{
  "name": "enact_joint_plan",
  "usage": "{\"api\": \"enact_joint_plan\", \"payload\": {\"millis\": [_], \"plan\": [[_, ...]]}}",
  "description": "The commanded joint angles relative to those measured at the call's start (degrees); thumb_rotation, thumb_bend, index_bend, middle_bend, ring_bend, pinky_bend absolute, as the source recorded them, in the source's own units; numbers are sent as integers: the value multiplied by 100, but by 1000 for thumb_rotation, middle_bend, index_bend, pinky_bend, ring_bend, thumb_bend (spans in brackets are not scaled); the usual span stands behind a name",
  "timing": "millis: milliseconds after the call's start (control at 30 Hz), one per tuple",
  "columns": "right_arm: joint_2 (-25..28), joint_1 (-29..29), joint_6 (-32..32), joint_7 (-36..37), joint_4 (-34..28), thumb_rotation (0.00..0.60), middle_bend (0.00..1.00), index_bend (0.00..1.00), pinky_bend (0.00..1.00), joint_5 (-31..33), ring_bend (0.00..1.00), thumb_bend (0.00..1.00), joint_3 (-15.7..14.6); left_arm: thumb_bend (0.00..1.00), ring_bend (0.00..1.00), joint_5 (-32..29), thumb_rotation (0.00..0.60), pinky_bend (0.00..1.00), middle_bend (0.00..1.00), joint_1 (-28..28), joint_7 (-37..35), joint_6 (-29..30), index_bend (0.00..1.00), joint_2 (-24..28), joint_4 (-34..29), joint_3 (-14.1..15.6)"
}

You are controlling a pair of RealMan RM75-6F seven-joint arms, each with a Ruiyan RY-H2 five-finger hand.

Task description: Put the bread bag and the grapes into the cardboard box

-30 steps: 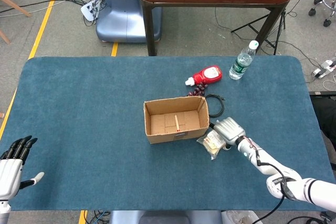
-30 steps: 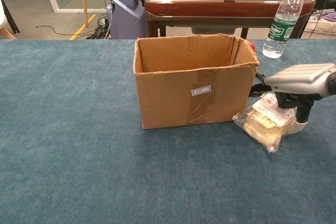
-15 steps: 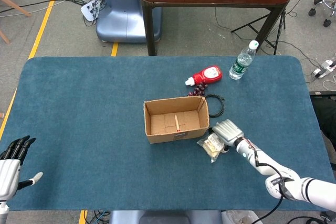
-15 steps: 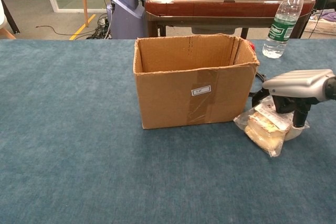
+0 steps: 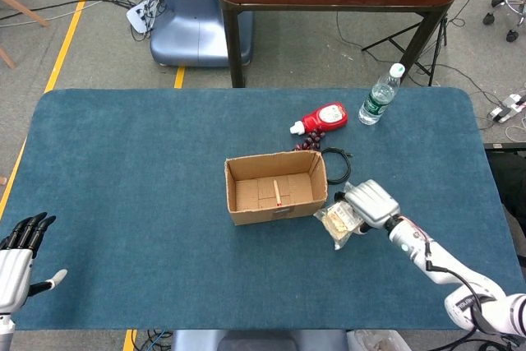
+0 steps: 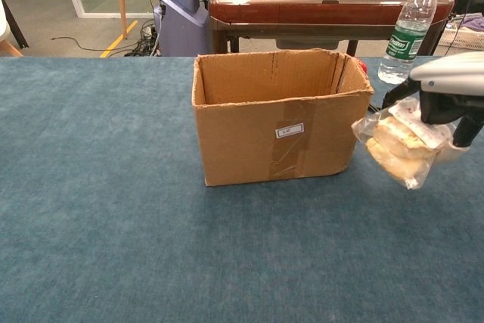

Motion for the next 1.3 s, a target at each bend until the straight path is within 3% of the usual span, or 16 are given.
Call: {"api": "enact_joint_plan", "payload": {"millis": [33,267,500,700,867,1133,1300], "plan": [[571,-167,482,15,-635,600,1000,716,1000,-301,1000,202,67,0,111,-10,600,298,119,4,12,-17,143,-5,1,-15],[1203,-342,1101,135,-1306,600,1000,716,1000,-517,1000,202,284,0,111,6,600,298,119,17,80,-69,143,-20,-13,-27],[1119,-140,1238,-22,-1378,600,1000,716,1000,-230,1000,219,717,0,111,19,600,298,119,31,82,-91,143,-27,-16,-51],[451,332,1075,-725,-1127,600,1000,716,1000,550,1000,221,1120,0,111,38,600,298,119,47,-22,-98,143,4,-26,-67],[-497,796,1193,-1671,-740,600,1000,679,1000,1312,1000,221,1366,0,111,44,600,298,119,62,-158,-116,143,61,-30,-76],[-1692,1444,1188,-2442,20,600,1000,584,1000,1948,1000,209,1474,0,111,97,600,298,119,104,-322,-78,143,147,-52,-79],[-2098,1666,1045,-2493,262,600,1000,426,1000,2124,1000,39,1442,0,111,110,600,298,119,135,-416,-43,143,204,-62,-88]]}}
